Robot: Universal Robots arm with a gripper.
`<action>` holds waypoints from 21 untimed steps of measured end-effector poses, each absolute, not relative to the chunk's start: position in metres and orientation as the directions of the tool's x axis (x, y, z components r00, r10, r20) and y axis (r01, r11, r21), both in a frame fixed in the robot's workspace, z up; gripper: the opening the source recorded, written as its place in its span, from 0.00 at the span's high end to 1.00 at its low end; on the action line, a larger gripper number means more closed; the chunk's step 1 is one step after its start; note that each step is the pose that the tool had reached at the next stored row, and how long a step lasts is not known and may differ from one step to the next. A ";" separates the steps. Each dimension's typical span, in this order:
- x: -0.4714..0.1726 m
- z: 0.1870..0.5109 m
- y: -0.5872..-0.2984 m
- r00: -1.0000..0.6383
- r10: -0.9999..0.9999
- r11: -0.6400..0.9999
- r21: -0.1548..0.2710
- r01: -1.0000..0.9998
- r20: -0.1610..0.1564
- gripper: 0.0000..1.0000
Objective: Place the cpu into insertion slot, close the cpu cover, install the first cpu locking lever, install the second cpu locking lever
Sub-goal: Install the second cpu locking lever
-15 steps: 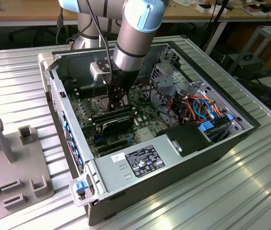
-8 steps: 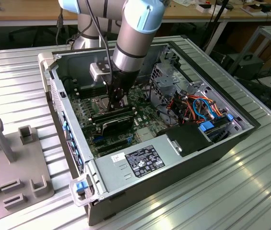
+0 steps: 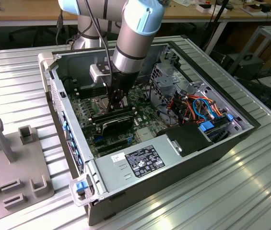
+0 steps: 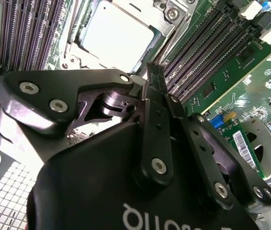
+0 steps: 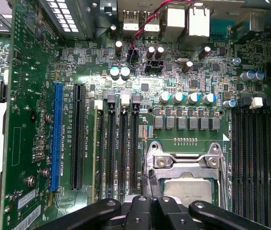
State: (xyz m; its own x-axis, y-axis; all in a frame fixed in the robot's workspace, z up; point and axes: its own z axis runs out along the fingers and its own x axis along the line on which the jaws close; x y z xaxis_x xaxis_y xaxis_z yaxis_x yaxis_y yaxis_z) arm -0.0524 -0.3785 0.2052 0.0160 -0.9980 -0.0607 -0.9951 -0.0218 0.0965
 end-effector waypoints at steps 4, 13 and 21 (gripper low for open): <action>-0.052 0.204 -0.379 0.016 -0.998 -0.022 0.096 -0.995 -0.062 0.89; -0.052 0.203 -0.377 0.017 -0.998 -0.023 0.096 -0.995 -0.062 0.89; -0.052 0.201 -0.377 0.017 -0.998 -0.023 0.096 -0.995 -0.065 0.89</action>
State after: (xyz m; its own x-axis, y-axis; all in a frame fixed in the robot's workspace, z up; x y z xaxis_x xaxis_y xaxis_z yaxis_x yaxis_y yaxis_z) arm -0.0524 -0.3767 0.2009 0.0173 -0.9978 -0.0647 -0.9951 -0.0235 0.0964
